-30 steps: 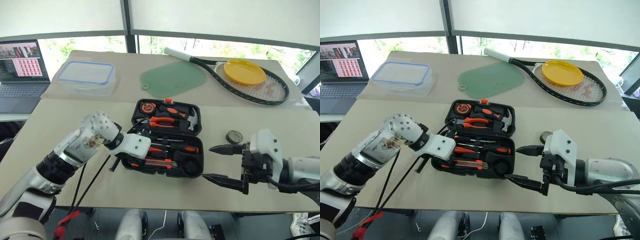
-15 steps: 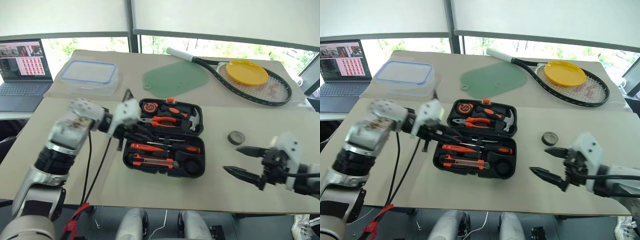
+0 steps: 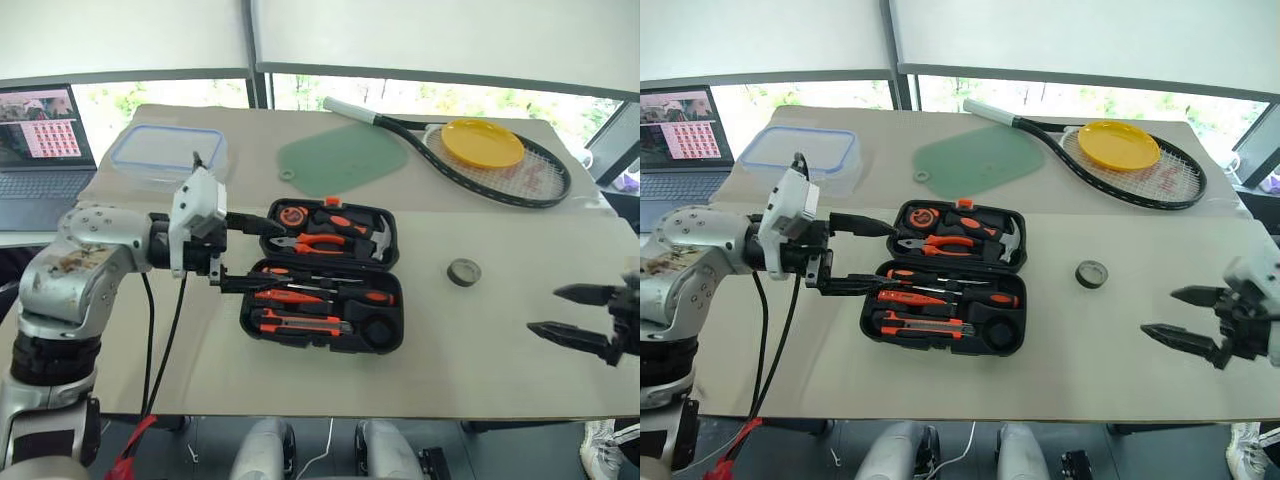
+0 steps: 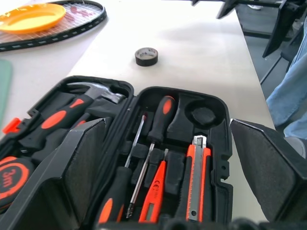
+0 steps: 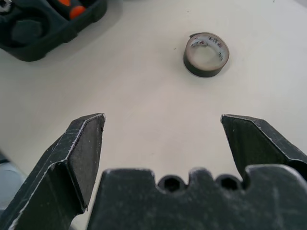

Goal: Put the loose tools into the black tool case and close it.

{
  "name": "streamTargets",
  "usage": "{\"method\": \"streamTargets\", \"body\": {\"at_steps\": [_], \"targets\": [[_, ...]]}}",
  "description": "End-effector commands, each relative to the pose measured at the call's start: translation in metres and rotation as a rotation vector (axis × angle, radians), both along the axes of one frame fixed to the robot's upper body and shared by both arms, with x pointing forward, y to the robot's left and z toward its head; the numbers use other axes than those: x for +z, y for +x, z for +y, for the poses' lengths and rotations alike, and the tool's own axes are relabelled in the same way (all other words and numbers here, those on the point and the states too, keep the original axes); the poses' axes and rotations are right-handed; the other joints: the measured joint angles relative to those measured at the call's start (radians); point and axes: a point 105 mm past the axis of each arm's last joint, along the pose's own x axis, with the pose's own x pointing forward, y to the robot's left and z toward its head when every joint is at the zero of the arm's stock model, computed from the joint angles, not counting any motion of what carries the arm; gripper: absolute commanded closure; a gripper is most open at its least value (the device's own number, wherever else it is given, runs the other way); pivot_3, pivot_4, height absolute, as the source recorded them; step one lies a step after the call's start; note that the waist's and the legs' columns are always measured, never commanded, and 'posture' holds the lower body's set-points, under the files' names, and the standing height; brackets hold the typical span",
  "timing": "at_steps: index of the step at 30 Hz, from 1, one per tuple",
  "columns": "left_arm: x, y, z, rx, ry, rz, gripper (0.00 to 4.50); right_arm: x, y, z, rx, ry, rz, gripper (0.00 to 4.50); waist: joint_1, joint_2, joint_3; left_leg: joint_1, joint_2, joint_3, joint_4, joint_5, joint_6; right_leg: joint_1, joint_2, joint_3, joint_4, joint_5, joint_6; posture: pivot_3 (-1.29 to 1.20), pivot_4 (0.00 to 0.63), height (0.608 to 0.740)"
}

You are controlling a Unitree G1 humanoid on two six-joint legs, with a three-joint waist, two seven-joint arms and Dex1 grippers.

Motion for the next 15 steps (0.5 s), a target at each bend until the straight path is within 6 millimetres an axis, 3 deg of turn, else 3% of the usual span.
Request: {"method": "streamTargets", "body": {"at_steps": [1, 7, 14, 15], "targets": [[0.011, -0.008, -0.005, -0.034, -0.011, -0.026, 0.05, -0.013, 0.027, 0.010, 0.043, -0.038, 0.007, 0.00, -0.001, 0.000, 0.000, 0.000, 0.000, 0.000, 0.000, 0.000, -0.001, 0.000, 0.000, 0.000, 0.000, 0.000, 0.000, 0.00, 0.150, 0.738], [0.008, -0.010, -0.007, -0.041, 0.010, -0.014, 0.05, -0.033, 0.067, 0.030, 0.075, -0.053, 0.016, 0.00, 0.002, 0.001, 0.001, -0.002, -0.001, 0.001, 0.000, 0.004, -0.006, -0.002, 0.000, -0.001, 0.000, 0.000, 0.000, 0.00, 0.150, 0.738], [0.006, -0.011, -0.008, -0.041, 0.031, -0.020, 0.05, -0.050, 0.096, 0.037, 0.031, -0.059, 0.012, 0.00, 0.003, 0.001, 0.001, -0.003, -0.001, 0.001, 0.000, 0.005, -0.008, -0.002, 0.000, -0.001, 0.000, 0.000, 0.000, 0.00, 0.150, 0.738], [0.006, -0.011, -0.008, -0.041, 0.033, -0.021, 0.00, -0.053, 0.097, 0.037, 0.032, -0.058, 0.020, 0.40, 0.003, 0.002, 0.001, -0.003, -0.001, 0.001, 0.000, 0.005, -0.008, -0.002, 0.000, -0.001, 0.000, 0.000, 0.000, 0.00, 0.150, 0.738]]}}
